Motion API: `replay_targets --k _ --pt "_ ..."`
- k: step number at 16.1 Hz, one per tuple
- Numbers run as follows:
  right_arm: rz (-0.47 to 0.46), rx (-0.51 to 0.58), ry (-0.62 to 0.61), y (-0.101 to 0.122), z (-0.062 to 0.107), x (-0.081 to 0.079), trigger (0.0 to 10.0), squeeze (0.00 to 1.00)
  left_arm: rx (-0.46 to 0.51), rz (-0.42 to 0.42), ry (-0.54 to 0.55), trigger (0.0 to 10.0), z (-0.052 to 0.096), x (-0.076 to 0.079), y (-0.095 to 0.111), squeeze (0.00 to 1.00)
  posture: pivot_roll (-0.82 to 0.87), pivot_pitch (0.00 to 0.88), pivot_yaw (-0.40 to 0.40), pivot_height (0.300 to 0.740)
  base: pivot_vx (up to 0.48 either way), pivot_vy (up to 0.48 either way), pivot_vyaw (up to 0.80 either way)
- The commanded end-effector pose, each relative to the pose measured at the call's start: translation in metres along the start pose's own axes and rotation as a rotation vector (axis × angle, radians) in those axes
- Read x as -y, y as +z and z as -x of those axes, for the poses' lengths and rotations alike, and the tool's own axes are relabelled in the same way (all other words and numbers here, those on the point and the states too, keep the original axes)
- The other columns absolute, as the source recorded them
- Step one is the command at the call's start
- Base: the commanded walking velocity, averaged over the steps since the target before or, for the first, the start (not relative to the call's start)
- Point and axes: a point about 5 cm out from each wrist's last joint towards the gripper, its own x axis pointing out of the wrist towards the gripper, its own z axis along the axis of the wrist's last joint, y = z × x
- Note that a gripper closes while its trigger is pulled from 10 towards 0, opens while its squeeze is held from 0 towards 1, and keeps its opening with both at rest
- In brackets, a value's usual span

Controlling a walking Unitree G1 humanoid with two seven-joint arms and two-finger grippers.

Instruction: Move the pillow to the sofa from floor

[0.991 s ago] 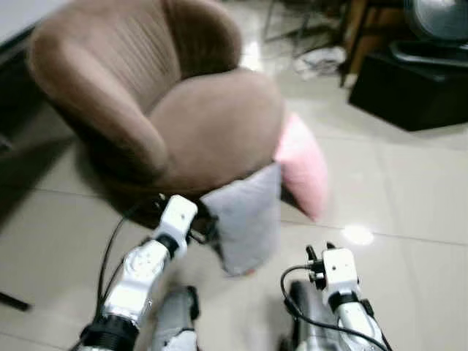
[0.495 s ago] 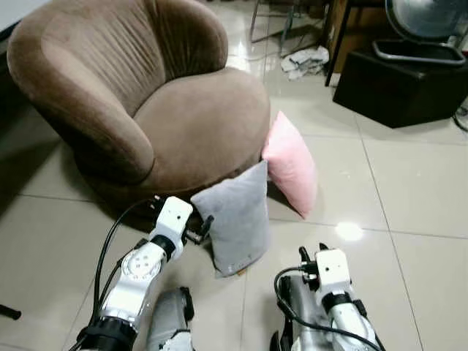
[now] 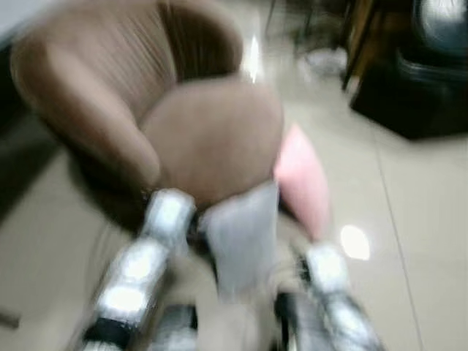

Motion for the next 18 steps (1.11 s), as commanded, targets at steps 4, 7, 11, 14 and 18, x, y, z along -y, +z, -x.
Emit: replay_targets --k 4,7,11,14,18 --pt "-0.021 0.031 0.016 0.0092 -0.0054 -0.0105 10.0 0.0 -0.03 -0.036 0.023 10.0 0.0103 -0.0139 -0.0083 0.0 -0.01 0.061 0.043 0.579 0.238 0.0 0.0" --pt "-0.023 0.036 0.022 0.0096 -0.0057 -0.0111 10.0 0.0 -0.041 -0.047 0.025 10.0 0.011 -0.0125 -0.0104 0.0 -0.01 0.054 0.044 0.579 0.0 0.0 0.0" --pt "-0.021 0.037 0.026 0.01 -0.0064 -0.0114 10.0 0.0 -0.052 -0.026 0.036 10.0 0.0109 -0.0155 -0.0122 0.0 -0.01 0.05 0.043 0.579 0.323 0.0 0.0" --pt "-0.004 0.035 0.043 0.01 -0.0071 -0.0115 10.0 0.0 -0.042 -0.044 0.055 10.0 0.0109 -0.0165 -0.0109 0.0 -0.01 0.047 0.042 0.579 0.16 0.0 0.0" --pt "-0.024 0.038 0.035 0.0105 -0.0069 -0.012 10.0 0.0 -0.062 -0.085 0.092 10.0 0.0113 -0.0201 -0.013 0.0 -0.01 0.05 0.04 0.549 0.0 0.0 0.0"
